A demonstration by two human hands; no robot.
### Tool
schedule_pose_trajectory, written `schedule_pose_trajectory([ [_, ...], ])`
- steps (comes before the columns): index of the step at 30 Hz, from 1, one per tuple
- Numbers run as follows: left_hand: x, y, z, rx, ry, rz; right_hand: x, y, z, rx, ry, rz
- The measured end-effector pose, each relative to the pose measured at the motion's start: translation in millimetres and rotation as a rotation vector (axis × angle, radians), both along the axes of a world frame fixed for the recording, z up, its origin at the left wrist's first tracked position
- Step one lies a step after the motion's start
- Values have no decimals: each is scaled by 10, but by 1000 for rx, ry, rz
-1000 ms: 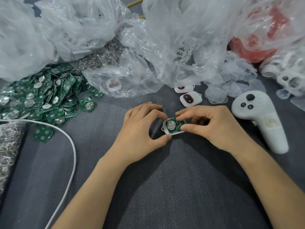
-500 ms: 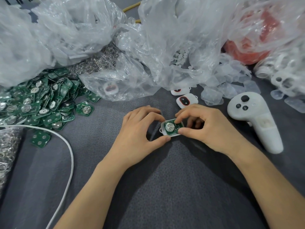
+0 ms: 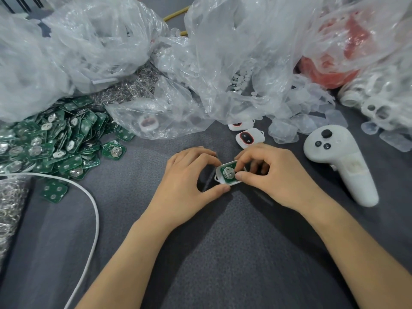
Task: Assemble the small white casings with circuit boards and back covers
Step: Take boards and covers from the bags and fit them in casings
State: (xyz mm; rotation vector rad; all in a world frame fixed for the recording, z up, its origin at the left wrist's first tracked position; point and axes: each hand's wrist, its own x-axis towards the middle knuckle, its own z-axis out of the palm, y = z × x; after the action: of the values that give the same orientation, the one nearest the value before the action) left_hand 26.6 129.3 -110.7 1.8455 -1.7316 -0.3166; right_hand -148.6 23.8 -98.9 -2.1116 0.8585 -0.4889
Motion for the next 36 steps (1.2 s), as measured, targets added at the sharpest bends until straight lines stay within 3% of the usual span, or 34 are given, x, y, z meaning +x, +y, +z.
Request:
schedule_pose_trajectory([
  [16, -20, -14, 7, -8, -5, 0, 90, 72, -13, -199, 51, 0],
  [30, -28, -18, -18, -15, 16, -12, 98, 79, -7, -157, 53, 42],
  [36, -28, -14, -1, -3, 1, -6, 65, 67, 48, -183, -54, -11],
])
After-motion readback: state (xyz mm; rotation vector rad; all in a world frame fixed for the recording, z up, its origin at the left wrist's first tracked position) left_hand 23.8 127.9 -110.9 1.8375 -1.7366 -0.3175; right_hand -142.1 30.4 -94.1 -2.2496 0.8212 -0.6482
